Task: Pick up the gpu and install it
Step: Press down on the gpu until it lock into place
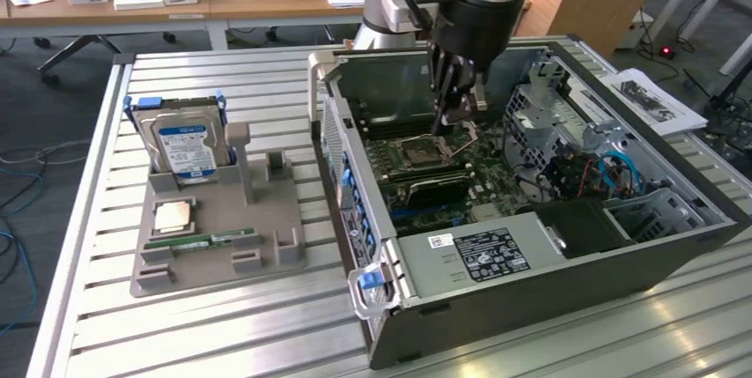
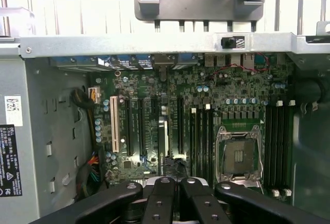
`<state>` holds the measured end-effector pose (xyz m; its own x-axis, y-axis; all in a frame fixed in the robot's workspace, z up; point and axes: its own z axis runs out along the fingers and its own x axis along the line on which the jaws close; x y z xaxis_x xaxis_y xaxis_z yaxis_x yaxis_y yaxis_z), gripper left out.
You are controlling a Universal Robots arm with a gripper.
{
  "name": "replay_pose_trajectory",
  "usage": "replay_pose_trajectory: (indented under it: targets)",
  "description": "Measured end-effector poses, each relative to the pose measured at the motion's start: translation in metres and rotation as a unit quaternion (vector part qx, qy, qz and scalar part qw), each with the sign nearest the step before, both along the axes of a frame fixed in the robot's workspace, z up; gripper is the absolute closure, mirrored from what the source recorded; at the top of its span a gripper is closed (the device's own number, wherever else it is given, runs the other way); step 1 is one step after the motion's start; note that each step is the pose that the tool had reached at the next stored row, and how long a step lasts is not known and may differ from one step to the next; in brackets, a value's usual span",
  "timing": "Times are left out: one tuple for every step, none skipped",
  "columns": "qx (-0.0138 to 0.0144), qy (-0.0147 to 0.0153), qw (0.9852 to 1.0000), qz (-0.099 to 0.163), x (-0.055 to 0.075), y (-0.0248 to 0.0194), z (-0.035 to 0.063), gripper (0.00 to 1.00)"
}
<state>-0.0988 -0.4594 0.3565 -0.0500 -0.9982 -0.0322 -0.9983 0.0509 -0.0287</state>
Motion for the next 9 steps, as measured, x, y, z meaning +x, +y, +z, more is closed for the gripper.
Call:
replay_pose_trajectory:
  targets:
    - [0.0001,-0.0001,1.0,0.0,0.0,0.0011,-0.001,0.89]
    - [0.0001,0.0,1.0,0.0,0.0,0.0022,-0.0019,0.89]
    - [0.0001,0.0,1.0,0.0,0.0,0.0033,-0.0028,0.89]
    - [0.0001,0.0,1.0,0.0,-0.001,0.0041,-0.004,0.89]
    - [0.0002,0.0,1.0,0.0,-0.001,0.0046,-0.0059,0.89]
    - [0.0003,-0.0001,1.0,0.0,-0.002,0.005,-0.0078,0.89]
    - [0.0002,0.0,1.0,0.0,-0.002,0.0053,-0.0095,0.89]
    - [0.0002,0.0,1.0,0.0,-0.002,0.0055,-0.0113,0.89]
    - [0.0002,0.0,1.0,0.0,-0.002,0.0057,-0.0131,0.89]
